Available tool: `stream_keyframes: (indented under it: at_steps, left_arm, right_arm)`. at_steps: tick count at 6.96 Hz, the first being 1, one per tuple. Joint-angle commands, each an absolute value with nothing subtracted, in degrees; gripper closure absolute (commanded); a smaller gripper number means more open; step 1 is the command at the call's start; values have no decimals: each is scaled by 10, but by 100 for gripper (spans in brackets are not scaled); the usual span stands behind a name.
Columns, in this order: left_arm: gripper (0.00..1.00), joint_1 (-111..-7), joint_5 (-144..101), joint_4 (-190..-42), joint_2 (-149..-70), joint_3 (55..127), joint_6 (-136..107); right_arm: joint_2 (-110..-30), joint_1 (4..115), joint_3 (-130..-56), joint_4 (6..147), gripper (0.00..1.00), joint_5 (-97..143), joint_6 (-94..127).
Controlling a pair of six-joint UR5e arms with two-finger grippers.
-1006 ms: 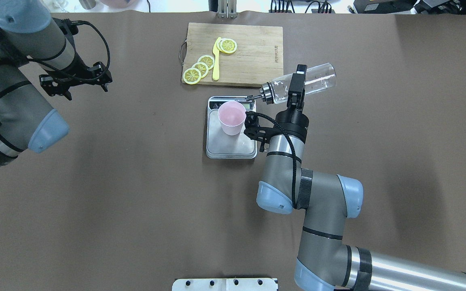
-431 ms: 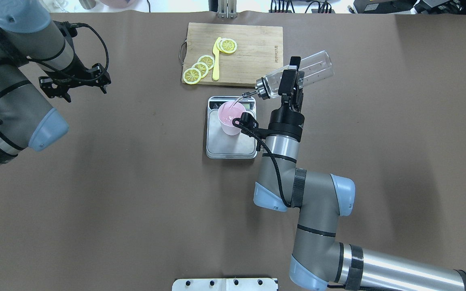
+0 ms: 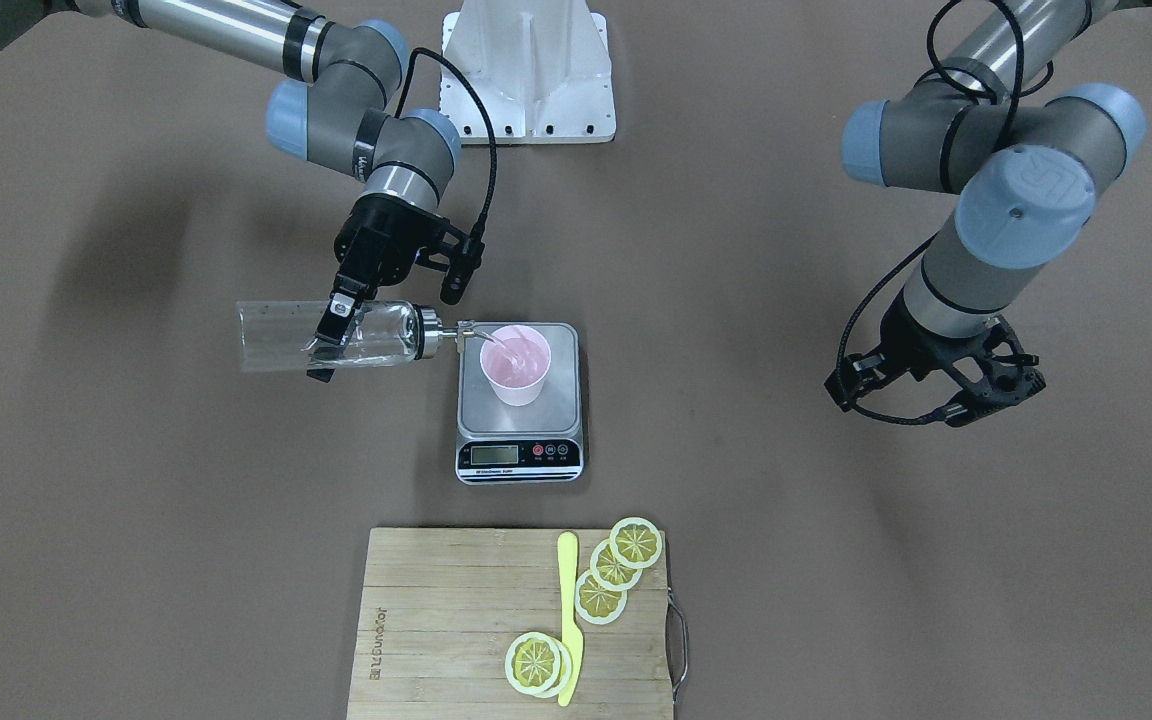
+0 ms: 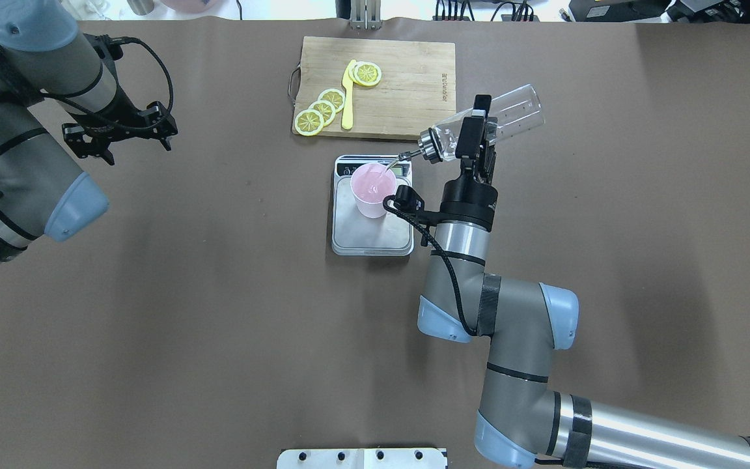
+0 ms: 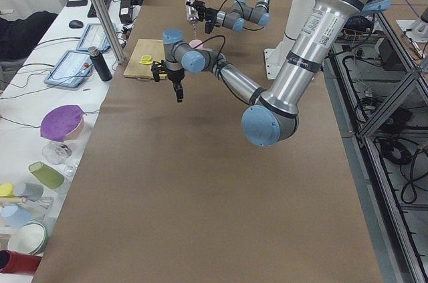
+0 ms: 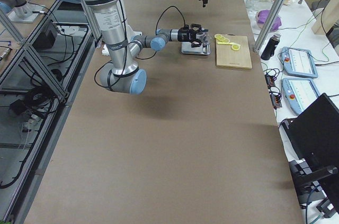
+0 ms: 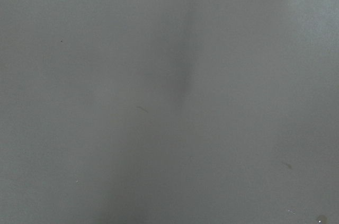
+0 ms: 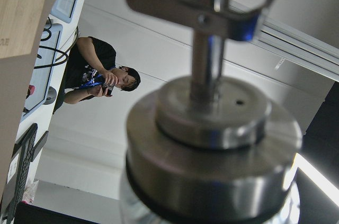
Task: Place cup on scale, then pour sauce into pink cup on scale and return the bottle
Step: 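Tilt the bottle spout over the pink cup with the right gripper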
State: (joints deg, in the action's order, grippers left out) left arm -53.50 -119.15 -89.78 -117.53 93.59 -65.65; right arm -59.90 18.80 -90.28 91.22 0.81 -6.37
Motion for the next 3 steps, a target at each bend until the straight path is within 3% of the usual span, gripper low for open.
stream_keyframes:
  at_steps: [1, 3]
  left_arm:
    - [1, -535, -1192, -898, -1175, 935, -657]
    - [1, -535, -1192, -898, -1175, 933, -657]
  right_arm:
    - [-599, 186, -904, 911, 100, 6, -62]
    - [-599, 183, -904, 911, 100, 6, -60]
